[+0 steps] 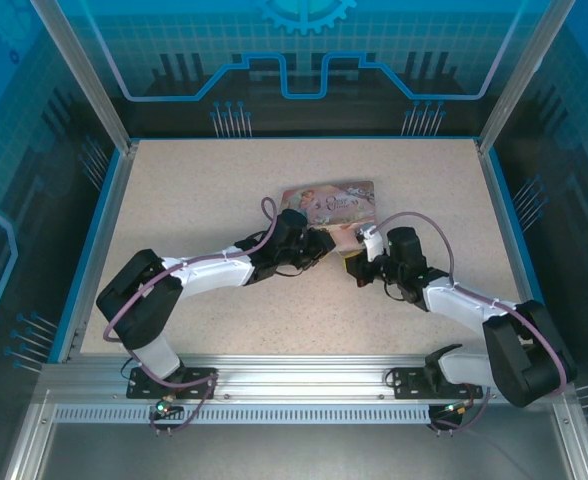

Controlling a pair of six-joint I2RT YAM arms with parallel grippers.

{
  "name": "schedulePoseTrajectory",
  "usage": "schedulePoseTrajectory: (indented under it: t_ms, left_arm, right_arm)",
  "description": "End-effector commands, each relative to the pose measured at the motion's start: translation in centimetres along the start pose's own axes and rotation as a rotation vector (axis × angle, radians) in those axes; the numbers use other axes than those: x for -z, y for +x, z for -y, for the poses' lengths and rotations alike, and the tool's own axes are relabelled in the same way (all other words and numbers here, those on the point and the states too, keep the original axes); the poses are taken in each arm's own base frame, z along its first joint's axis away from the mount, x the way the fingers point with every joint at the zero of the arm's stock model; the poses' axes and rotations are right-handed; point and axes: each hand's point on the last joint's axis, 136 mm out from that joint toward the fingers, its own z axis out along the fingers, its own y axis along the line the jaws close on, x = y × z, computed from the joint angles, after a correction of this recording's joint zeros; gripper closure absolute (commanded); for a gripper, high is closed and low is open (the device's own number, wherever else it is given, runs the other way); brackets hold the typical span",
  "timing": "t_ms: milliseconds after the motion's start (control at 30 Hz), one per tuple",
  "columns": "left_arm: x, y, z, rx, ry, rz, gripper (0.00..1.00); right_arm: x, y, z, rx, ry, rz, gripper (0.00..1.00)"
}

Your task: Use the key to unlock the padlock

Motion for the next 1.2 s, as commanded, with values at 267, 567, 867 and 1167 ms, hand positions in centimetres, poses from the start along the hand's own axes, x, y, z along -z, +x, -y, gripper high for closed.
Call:
schedulePoseTrajectory:
  t_ms: [267, 567, 867, 1167]
  left_arm:
    - [0.5, -0.5, 2.6, 0.002, 0.077, 0.001, 0.98]
    - [0.5, -0.4, 2.6, -0.001, 0.077, -0.002, 0.97]
    - [0.4, -0.4, 2.5, 0.002, 0.077, -0.005, 0.97]
    - [0.4, -0.3, 2.4, 0.003, 0.077, -0.009, 0.97]
  right_arm:
    - [0.5, -1.6, -1.4, 0.042, -0.068, 0.065, 1.0]
    - [0.3, -2.8, -2.0, 0.067, -0.089, 0.081, 1.0]
    - [0.2, -3.3, -2.3, 0.077, -0.099, 0.096, 1.0]
    - [-0.4, -3.2, -2.2, 0.08, -0.096, 0.073, 1.0]
